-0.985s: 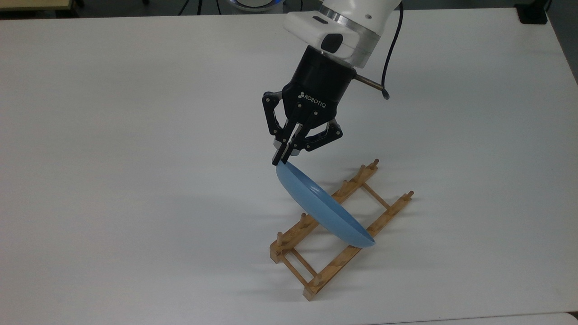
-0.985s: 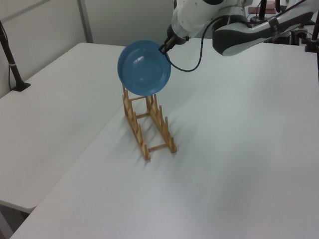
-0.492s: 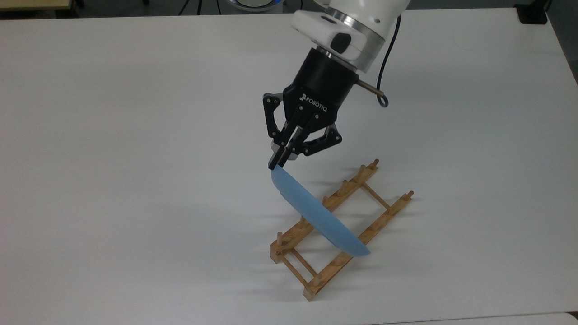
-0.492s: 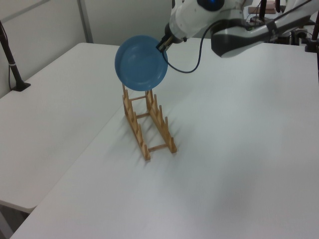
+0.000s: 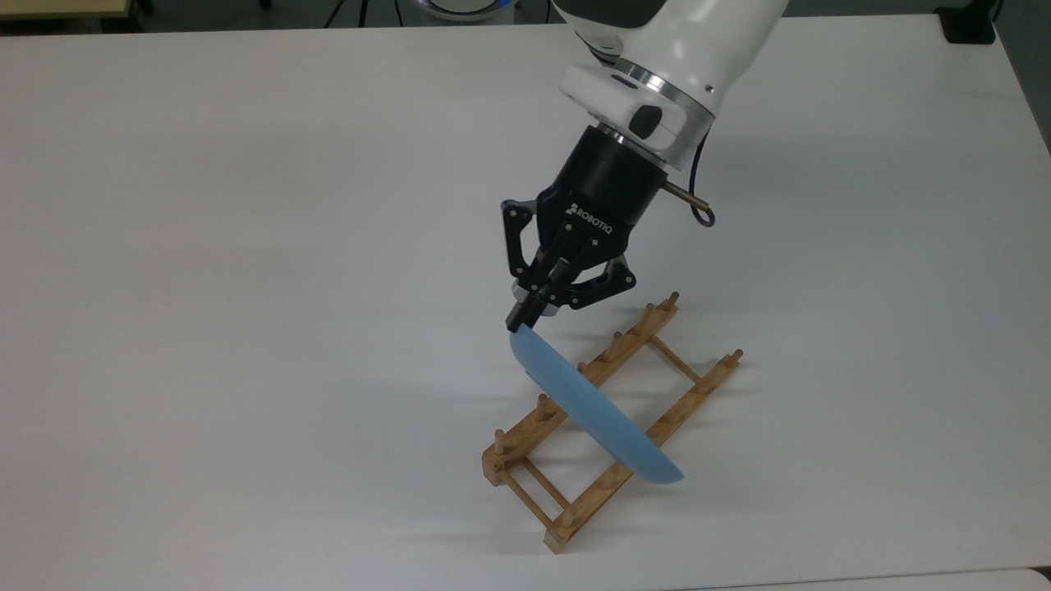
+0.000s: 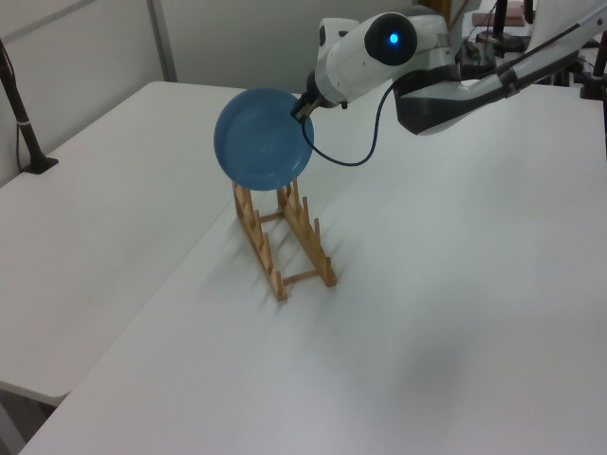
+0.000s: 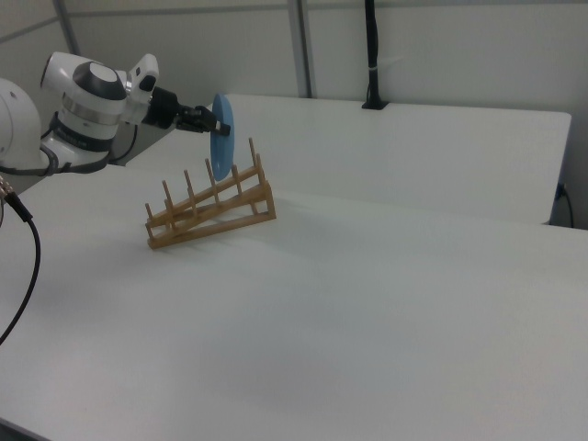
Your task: Place plate in plate rack
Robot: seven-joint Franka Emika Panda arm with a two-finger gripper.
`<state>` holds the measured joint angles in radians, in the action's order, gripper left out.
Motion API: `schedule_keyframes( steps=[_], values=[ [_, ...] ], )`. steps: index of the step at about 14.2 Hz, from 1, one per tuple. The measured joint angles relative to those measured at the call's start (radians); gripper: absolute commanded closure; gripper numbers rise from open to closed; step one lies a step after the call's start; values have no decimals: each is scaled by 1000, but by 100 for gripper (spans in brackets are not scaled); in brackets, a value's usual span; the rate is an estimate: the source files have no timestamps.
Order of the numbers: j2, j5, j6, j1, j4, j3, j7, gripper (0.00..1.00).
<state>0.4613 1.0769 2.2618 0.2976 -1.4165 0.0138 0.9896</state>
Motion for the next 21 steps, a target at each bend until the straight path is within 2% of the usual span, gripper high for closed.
schedule_keyframes(
  steps=[3, 4, 6, 7, 8, 9, 10, 13, 14, 16, 17, 19, 20, 21],
  values=[
    [17, 0, 0, 14, -5, 1, 0, 85],
    [26, 0, 0, 18, -6, 1, 0, 76],
    [41, 0, 0, 25, -7, 1, 0, 69],
    [45, 0, 0, 26, -7, 1, 0, 52],
    [46, 0, 0, 25, -7, 1, 1, 26],
    [46, 0, 0, 24, -6, 1, 1, 17],
    [46, 0, 0, 23, -3, 1, 1, 0],
    [33, -5, 0, 21, 9, 1, 7, 0],
    [22, -27, 0, 21, 14, 1, 8, 0],
    [-13, -127, 0, 21, 17, 1, 4, 0],
    [-43, -214, 0, 21, 16, 1, -20, 0],
    [-94, -428, -54, 14, 9, -1, -124, 0],
    [-129, -587, -125, -6, 3, -2, -253, 0],
    [-153, -677, -168, -24, -8, -3, -342, 0]
  ],
)
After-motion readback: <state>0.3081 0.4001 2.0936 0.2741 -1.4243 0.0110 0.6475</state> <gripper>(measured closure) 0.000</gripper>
